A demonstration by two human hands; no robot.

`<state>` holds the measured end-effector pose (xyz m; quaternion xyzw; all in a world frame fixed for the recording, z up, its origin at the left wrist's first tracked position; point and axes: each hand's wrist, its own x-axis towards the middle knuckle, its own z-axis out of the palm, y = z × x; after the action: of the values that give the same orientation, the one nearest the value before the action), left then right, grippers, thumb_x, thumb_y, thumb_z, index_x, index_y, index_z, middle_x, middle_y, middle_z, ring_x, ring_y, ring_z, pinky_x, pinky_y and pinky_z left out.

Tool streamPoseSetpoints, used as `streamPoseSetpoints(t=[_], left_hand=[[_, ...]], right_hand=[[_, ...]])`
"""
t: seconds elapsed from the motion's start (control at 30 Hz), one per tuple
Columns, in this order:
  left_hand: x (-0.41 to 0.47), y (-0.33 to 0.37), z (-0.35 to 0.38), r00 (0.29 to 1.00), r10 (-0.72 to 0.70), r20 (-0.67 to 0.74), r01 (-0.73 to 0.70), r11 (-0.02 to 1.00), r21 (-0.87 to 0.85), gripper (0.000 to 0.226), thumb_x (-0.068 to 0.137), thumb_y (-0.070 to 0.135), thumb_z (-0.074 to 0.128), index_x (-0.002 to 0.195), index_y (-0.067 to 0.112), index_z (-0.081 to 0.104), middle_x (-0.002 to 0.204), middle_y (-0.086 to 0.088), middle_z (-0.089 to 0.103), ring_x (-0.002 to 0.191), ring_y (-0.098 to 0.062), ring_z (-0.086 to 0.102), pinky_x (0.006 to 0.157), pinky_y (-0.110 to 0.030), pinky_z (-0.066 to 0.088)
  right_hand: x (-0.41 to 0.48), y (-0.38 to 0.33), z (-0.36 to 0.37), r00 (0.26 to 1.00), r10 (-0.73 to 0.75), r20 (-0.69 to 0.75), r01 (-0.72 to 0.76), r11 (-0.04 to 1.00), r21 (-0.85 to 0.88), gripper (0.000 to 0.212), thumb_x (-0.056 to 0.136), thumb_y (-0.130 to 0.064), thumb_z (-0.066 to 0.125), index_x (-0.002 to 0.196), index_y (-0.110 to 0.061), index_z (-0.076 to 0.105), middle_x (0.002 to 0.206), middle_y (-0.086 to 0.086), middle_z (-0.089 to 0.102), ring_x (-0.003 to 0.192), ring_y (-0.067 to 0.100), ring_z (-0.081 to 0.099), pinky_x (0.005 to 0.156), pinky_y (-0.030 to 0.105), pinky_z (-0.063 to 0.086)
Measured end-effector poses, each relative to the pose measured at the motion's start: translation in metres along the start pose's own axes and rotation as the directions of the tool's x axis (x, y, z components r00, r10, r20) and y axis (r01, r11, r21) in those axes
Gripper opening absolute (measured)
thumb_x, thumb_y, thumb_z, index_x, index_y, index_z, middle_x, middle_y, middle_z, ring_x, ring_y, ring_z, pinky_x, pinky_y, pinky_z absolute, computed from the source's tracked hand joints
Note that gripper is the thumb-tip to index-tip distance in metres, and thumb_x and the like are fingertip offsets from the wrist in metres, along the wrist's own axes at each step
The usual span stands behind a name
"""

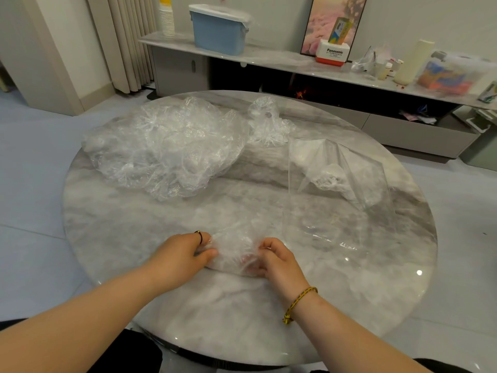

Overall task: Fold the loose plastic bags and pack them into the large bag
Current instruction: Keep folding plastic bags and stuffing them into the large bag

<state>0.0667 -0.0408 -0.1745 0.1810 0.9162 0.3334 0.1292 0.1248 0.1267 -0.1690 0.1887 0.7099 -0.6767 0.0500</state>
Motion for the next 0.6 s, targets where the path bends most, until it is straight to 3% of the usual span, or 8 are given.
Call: streamPoseSetpoints(t=[0.07,0.1,0.17,0.23,0.33,0.43,0.5,0.6], left_hand=[[-0.001,0.004,0.0,0.999,-0.023,-0.026,0.023,1.0,0.014,0.029,0.09,0.026,0.055,0.117,0.013,0.056,0.102,-0.009,0.067,0.094,-0.017,0.06,0.082,-0.022,0.043],[-0.001,0.005,0.001,0.999,-0.024,-0.033,0.025,0.999,0.02,0.031,0.091,0.026,0.055,0.119,0.015,0.054,0.096,-0.01,0.068,0.086,-0.013,0.06,0.075,-0.017,0.043],[-0.002,0.009,0.0,0.999,-0.019,-0.039,0.02,0.999,0.035,0.031,0.091,0.027,0.054,0.121,0.021,0.051,0.077,-0.004,0.066,0.068,0.0,0.053,0.061,-0.006,0.036],[-0.003,0.012,0.001,0.999,-0.005,-0.042,0.008,0.997,0.074,0.036,0.091,0.028,0.053,0.126,0.026,0.046,0.063,0.009,0.056,0.067,0.0,0.051,0.058,-0.006,0.035],[-0.004,0.019,0.0,0.988,0.034,-0.152,0.01,0.96,0.281,0.043,0.092,0.031,0.048,0.134,0.026,0.04,0.074,0.008,0.057,0.085,-0.018,0.059,0.074,-0.022,0.038],[-0.005,0.016,0.01,0.872,0.389,-0.297,-0.182,0.821,0.541,0.044,0.076,0.031,0.042,0.115,0.016,0.055,0.088,-0.001,0.062,0.088,-0.021,0.052,0.079,-0.029,0.03],[-0.007,0.02,0.018,0.848,0.482,-0.221,-0.278,0.758,0.59,0.045,0.074,0.027,0.039,0.108,0.014,0.064,0.103,-0.007,0.066,0.101,-0.022,0.045,0.094,-0.035,0.026],[-0.009,0.024,0.025,0.891,0.448,-0.069,-0.313,0.718,0.622,0.045,0.084,0.028,0.034,0.101,0.011,0.072,0.108,-0.006,0.069,0.113,-0.024,0.052,0.105,-0.032,0.016]], right_hand=[[0.001,-0.006,-0.002,0.999,0.036,0.014,-0.037,0.997,0.064,0.026,0.091,0.004,0.036,0.083,-0.016,0.05,0.063,0.0,0.048,0.046,0.003,0.049,0.05,0.017,0.045],[0.001,-0.008,-0.002,0.999,0.033,0.02,-0.035,0.997,0.072,0.021,0.091,0.003,0.038,0.089,-0.015,0.05,0.064,0.0,0.047,0.046,0.003,0.05,0.051,0.018,0.045],[0.001,-0.008,0.0,1.0,0.015,0.018,-0.015,1.0,0.014,0.014,0.09,-0.005,0.048,0.099,-0.015,0.047,0.067,0.0,0.051,0.052,0.009,0.052,0.053,0.019,0.047],[0.004,-0.006,0.002,1.0,-0.004,-0.021,0.002,0.997,-0.075,0.016,0.088,-0.012,0.057,0.095,-0.017,0.044,0.066,-0.001,0.05,0.048,0.009,0.052,0.047,0.015,0.044],[0.01,-0.004,0.005,0.995,-0.012,-0.101,-0.007,0.982,-0.186,0.022,0.089,-0.006,0.053,0.074,-0.014,0.039,0.061,0.0,0.039,0.031,0.002,0.041,0.035,0.014,0.035],[0.018,-0.003,0.002,0.984,-0.038,-0.174,-0.029,0.931,-0.365,0.035,0.091,-0.009,0.05,0.059,-0.014,0.036,0.055,-0.001,0.037,0.036,0.005,0.037,0.036,0.009,0.03],[0.022,-0.003,0.003,0.986,-0.054,-0.158,-0.02,0.901,-0.434,0.035,0.091,-0.014,0.05,0.058,-0.017,0.039,0.054,-0.004,0.04,0.037,0.006,0.039,0.038,0.011,0.031],[0.025,-0.006,0.005,0.991,-0.05,-0.127,-0.021,0.866,-0.499,0.033,0.092,-0.019,0.05,0.06,-0.019,0.041,0.058,-0.005,0.043,0.047,0.005,0.039,0.04,0.01,0.03]])
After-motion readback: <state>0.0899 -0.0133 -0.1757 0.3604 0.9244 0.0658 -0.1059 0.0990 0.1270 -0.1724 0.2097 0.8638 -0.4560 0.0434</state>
